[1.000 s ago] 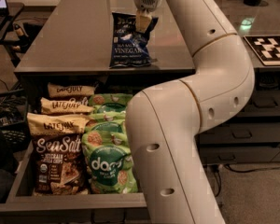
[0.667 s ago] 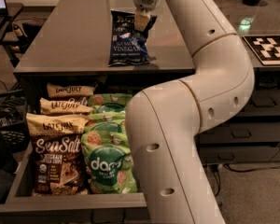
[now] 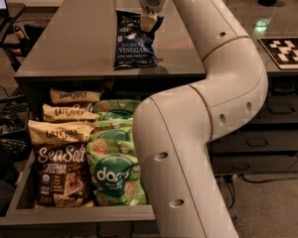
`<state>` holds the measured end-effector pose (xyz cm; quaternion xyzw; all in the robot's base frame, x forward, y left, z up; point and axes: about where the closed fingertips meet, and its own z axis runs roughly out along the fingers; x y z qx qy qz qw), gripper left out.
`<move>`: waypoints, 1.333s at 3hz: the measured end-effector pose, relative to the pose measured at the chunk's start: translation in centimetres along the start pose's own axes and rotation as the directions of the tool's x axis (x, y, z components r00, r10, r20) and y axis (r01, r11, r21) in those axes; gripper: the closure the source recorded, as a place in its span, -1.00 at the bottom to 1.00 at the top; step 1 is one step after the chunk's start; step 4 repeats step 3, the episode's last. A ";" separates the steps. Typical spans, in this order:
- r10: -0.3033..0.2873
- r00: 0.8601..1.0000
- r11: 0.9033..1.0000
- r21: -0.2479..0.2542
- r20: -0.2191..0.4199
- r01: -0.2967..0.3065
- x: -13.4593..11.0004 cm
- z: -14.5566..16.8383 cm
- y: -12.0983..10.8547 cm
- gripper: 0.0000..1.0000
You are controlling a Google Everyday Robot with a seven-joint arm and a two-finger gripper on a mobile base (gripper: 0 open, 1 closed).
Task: Pick blue chip bag from top drawer and place on counter
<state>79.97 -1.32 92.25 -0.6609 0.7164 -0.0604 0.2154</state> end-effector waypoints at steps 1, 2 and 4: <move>0.000 1.000 1.000 0.000 0.000 0.000 0.0 0.0 0.0 -0.74; 0.000 1.000 1.000 0.000 0.000 0.000 0.0 0.0 0.0 -1.00; 0.000 1.000 1.000 0.000 0.000 0.000 0.0 0.0 0.0 -1.00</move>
Offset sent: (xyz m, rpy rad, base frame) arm 0.0002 0.0001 -0.0001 0.0002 -0.0003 0.0000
